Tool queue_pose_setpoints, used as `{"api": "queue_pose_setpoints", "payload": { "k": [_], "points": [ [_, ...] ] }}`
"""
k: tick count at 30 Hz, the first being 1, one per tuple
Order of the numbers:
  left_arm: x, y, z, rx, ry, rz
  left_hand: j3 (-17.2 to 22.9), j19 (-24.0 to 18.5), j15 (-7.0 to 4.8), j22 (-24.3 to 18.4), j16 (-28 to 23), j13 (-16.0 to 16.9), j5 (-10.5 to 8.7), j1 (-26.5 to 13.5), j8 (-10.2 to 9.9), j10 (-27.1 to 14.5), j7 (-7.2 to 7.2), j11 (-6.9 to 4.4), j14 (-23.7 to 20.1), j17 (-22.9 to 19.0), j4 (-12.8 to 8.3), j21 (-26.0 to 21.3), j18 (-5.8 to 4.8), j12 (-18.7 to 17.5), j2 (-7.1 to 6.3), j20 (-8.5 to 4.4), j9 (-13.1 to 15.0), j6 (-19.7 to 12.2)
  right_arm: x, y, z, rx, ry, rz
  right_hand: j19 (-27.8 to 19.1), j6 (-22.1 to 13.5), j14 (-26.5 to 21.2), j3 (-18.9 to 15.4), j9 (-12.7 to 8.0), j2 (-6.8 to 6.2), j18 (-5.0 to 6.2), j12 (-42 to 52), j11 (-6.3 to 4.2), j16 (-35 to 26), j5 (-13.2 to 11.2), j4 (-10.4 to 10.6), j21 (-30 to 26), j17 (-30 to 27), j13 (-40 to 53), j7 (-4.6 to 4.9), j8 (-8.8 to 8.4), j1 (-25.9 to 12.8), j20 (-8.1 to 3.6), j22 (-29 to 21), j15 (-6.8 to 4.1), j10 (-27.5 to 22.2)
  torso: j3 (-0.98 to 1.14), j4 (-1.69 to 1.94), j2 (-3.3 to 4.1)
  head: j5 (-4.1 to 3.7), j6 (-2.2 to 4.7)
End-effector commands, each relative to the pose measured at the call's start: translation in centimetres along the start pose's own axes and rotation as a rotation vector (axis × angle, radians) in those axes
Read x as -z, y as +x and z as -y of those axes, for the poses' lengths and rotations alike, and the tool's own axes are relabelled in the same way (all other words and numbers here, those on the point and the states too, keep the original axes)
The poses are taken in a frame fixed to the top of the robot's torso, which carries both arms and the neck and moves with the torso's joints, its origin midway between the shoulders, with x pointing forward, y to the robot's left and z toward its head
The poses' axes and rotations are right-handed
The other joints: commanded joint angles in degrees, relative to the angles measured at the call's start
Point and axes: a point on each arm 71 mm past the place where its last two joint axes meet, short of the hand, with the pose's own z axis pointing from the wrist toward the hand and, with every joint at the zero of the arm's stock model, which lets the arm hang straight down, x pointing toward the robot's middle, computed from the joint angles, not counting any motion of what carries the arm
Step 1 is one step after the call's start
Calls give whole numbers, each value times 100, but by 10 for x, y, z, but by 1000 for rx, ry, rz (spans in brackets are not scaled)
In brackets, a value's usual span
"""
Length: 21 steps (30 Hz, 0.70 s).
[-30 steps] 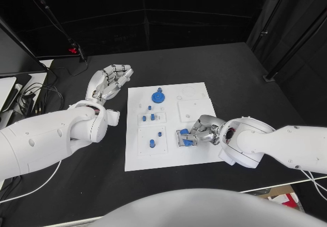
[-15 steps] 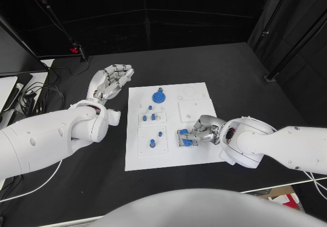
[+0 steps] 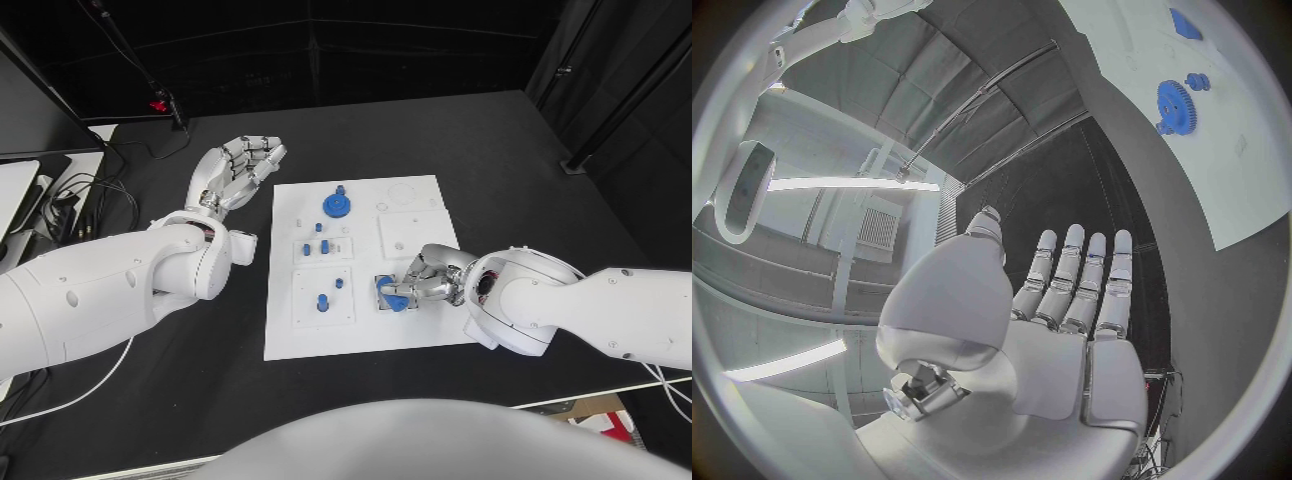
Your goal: Assemble the parts on the task board
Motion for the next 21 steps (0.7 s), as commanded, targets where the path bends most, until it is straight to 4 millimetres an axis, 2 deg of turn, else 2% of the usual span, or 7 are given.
{"api": "queue_pose_setpoints", "payload": {
  "k": [1, 5, 10, 16, 21],
  "points": [
    [-1, 1, 5, 4, 59, -4, -34, 11, -1, -9, 20, -8, 34, 14, 33, -30, 674, 7, -27, -8, 0, 23, -51, 28, 54, -5, -6, -42, 1, 1, -2, 10, -18, -5, 605, -54, 585, -85, 17, 3, -42, 15, 57, 14, -61, 0, 19, 1510, 1508, 3, 22, -93, 32, 1509, 37, 607, 1, 0, 4, 3, 0],
    [-1, 1, 5, 5, 59, -5, -34, 11, -1, -9, 20, -8, 34, 14, 33, -30, 674, 7, -27, -8, 0, 23, -51, 28, 54, -5, -6, -42, 1, 0, -3, 4, -25, 3, 605, -81, 585, -199, 37, 22, -42, 15, 63, 14, -104, 4, 19, 1510, 1508, 8, 66, -235, 40, 1509, 42, 607, -2, -7, 0, 0, 0],
    [-1, 1, 5, 6, 59, -6, -34, 11, -1, -9, 20, -8, 34, 14, 33, -30, 674, 7, -27, -8, 0, 23, -51, 28, 54, -5, -6, -42, 2, -1, -4, -4, -38, 15, 605, -131, 585, -342, 63, -19, -42, 15, 70, 14, -180, 5, 19, 1510, 1508, 15, 124, -432, 47, 1509, 46, 607, 0, -6, 3, -7, 0],
    [-1, 1, 5, 6, 59, -7, -34, 11, -1, -9, 20, -8, 34, 14, 33, -30, 674, 7, -27, -8, 0, 23, -51, 28, 54, -5, -6, -42, 2, -2, -4, -14, -49, 29, 605, -131, 585, -371, 79, -43, -42, 15, 69, 14, -196, 3, 19, 1510, 1508, 12, 161, -473, 48, 1509, 45, 607, 2, -3, 3, -21, 0],
    [-1, 1, 5, 7, 59, -8, -34, 11, -1, -9, 20, -8, 34, 14, 33, -30, 674, 7, -27, -8, 0, 23, -51, 28, 54, -5, -6, -42, 5, -4, -4, -17, -64, 50, 605, -63, 585, -322, 243, -30, -42, 15, 5, 14, -401, -14, 19, 1510, 1508, -65, 504, -202, 7, 1509, -7, 607, 1, -4, 1, -22, 0]
  ]
}}
